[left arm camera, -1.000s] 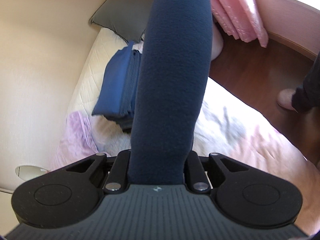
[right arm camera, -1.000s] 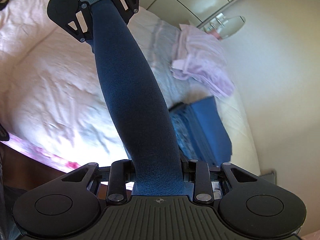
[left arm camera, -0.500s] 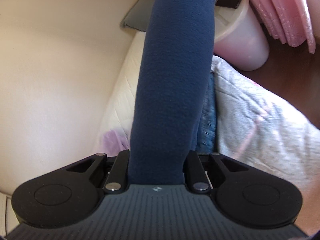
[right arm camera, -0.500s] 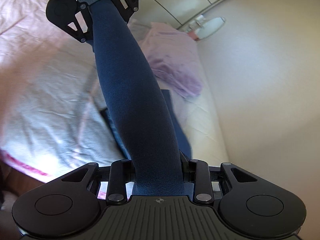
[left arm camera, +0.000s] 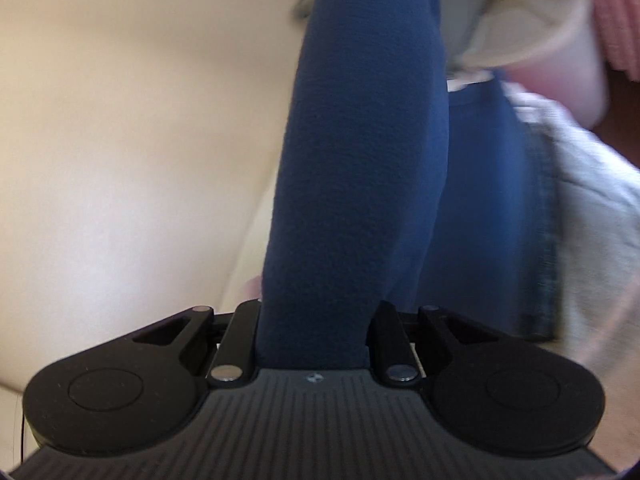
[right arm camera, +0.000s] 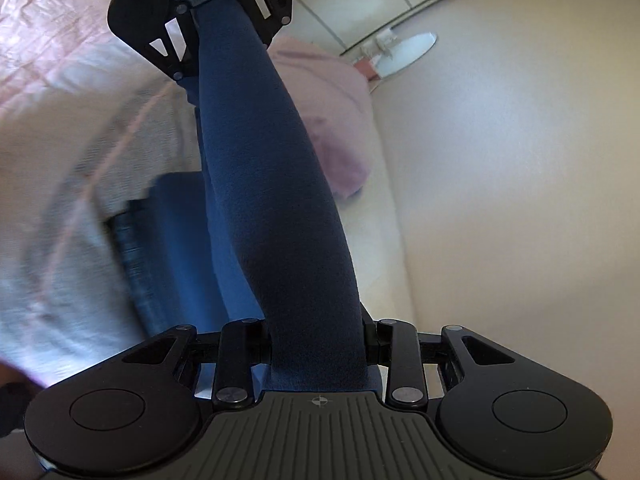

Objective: Fold clothes
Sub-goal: 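Lift the folded sweatshirt with both grippers and carry it toward the clothes stack, then lower the sweatshirt onto the stack of blue clothes with both grippers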

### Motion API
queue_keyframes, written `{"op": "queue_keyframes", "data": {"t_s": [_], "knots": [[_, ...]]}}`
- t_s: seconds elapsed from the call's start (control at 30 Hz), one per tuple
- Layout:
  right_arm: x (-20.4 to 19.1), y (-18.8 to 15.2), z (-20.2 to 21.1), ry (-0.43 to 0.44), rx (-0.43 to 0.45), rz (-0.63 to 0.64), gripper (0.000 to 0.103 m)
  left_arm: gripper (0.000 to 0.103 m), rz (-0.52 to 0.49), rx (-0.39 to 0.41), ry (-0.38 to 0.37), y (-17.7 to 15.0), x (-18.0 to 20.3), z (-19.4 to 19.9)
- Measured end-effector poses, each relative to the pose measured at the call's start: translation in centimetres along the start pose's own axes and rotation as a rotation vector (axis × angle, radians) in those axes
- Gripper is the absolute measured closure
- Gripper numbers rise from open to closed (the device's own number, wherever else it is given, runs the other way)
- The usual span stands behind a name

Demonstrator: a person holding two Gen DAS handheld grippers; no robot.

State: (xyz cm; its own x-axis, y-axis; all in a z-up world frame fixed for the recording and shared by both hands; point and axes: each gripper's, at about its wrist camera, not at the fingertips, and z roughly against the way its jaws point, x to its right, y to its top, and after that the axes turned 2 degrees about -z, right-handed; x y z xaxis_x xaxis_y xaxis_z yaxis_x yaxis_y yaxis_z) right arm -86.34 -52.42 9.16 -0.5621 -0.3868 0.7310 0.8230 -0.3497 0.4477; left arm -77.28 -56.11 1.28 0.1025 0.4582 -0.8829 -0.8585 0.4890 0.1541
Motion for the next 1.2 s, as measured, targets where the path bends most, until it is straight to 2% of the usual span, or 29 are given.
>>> {"op": "queue_keyframes", "data": {"t_s": [0.1, 0.33, 0.43, 0.53, 0.6, 0.67, 0.73, 0.8, 0.83, 0.93, 1.03, 1.13, 1.2], "knots": [[3.1, -0.6, -4.0, -0.040, 0.050, 0.006, 0.071, 0.088, 0.004, -0.006, 0.045, 0.2, -0.9, -4.6], [-2.9, -6.3, -12.4, 0.099, 0.033, 0.062, 0.069, 0.085, -0.072, -0.152, -0.154, -0.9, 12.1, -15.6], [-5.5, -8.8, -15.9, 0.159, 0.025, 0.086, 0.066, 0.090, -0.081, -0.157, -0.039, -1.4, 15.1, -15.7], [-6.1, -9.2, -17.4, 0.179, 0.022, 0.087, 0.061, 0.085, -0.012, -0.166, -0.009, -2.3, 14.9, -14.5], [-6.0, -9.1, -17.9, 0.182, 0.021, 0.082, 0.058, 0.082, -0.003, -0.168, 0.018, -3.0, 14.9, -13.6], [-5.9, -8.9, -18.4, 0.185, 0.020, 0.077, 0.057, 0.082, 0.018, -0.169, 0.015, -3.4, 14.7, -13.4], [-5.8, -8.7, -18.9, 0.188, 0.019, 0.072, 0.057, 0.089, 0.038, -0.170, 0.012, -3.8, 14.4, -13.2], [-5.7, -8.5, -19.3, 0.192, 0.018, 0.067, 0.058, 0.093, 0.056, -0.177, 0.005, -3.9, 13.9, -13.7], [-5.5, -8.4, -19.6, 0.193, 0.018, 0.066, 0.065, 0.093, 0.066, -0.179, 0.004, -3.9, 13.5, -14.0], [-3.8, -7.3, -20.8, 0.173, 0.036, 0.101, 0.069, 0.093, 0.091, -0.166, 0.040, -3.8, 10.6, -14.7], [-0.8, -6.7, -19.2, 0.081, 0.087, 0.122, 0.070, 0.093, 0.110, -0.144, 0.145, -3.5, 6.5, -15.3], [2.3, -5.5, -18.5, -0.048, 0.149, 0.110, 0.070, 0.094, 0.137, -0.131, 0.268, -3.1, 3.6, -15.4], [2.9, -5.3, -17.9, -0.120, 0.185, 0.078, 0.069, 0.095, 0.151, -0.131, 0.276, -3.0, 3.7, -15.4]]}}
